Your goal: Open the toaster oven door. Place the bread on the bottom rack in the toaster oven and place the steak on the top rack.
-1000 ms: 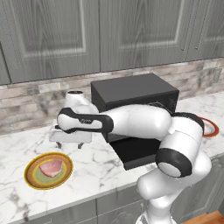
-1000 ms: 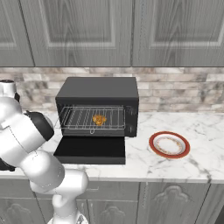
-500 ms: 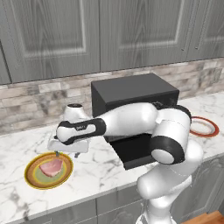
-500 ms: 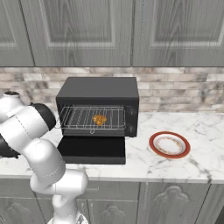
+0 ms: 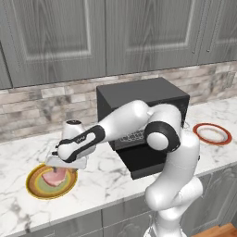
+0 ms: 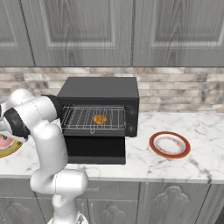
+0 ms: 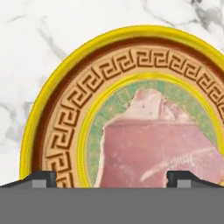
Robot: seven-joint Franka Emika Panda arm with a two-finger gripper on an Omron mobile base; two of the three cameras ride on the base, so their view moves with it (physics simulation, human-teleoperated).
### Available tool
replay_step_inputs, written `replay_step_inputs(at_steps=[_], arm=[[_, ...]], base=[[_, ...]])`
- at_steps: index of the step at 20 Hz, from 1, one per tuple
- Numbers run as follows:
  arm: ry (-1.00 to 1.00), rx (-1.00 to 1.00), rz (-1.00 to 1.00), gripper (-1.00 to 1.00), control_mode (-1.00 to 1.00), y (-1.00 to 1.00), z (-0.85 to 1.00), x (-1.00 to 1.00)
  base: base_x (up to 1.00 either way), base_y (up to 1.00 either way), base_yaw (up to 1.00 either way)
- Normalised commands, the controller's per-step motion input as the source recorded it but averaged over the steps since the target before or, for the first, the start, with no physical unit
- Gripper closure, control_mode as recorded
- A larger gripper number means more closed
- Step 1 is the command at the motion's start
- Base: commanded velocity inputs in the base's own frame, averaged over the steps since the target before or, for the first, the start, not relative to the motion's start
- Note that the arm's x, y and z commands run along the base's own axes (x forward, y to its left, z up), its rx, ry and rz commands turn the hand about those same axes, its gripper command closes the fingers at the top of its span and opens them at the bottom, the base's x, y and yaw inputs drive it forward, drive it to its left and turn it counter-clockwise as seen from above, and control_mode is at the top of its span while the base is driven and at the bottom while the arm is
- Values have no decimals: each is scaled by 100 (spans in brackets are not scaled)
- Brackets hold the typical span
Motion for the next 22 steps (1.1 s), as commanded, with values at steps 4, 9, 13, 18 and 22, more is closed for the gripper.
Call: replay_step_inputs(at_steps=[4, 9, 13, 18, 22], arm=[[0, -7, 0, -100, -100, 15, -22, 13], [-1, -6, 0, -100, -100, 10, -11, 0], [0, 0, 0, 100, -100, 4, -9, 0], [-1, 0, 0, 100, -100, 5, -12, 0], [-8, 0, 0, 100, -100, 0, -1, -4]], base=[[0, 0, 0], [0, 0, 0], [0, 0, 0], [0, 0, 0], [0, 0, 0]])
